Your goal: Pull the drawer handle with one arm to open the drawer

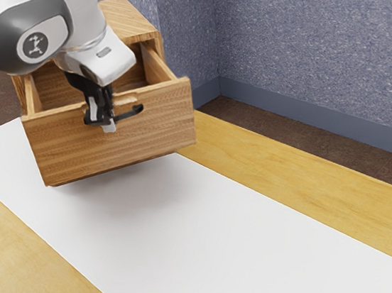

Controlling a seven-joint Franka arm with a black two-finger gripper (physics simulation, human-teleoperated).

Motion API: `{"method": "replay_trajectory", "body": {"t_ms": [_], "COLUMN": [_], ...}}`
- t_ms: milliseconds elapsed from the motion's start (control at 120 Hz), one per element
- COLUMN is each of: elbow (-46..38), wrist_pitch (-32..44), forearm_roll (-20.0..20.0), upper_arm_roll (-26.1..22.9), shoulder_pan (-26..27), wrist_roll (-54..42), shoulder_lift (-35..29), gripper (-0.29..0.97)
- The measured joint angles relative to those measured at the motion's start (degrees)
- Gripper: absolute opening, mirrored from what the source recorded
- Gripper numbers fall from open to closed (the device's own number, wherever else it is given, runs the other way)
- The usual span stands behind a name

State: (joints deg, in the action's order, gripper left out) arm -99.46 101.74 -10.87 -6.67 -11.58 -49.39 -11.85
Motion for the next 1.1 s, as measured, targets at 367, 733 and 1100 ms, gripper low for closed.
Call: {"method": "replay_trajectory", "body": {"t_ms": [367,733,1100], "elbow": [-0.4,2.3,22.5], "wrist_pitch": [-1.2,-4.8,-22.4], "forearm_roll": [0.4,1.8,7.2], "upper_arm_roll": [-1.4,-2.7,6.6], "shoulder_pan": [1.5,1.7,12.9], "wrist_roll": [0.2,0.1,17.7], "shoulder_lift": [-1.8,-4.8,0.5], "gripper": [-0.07,0.10,0.54]}}
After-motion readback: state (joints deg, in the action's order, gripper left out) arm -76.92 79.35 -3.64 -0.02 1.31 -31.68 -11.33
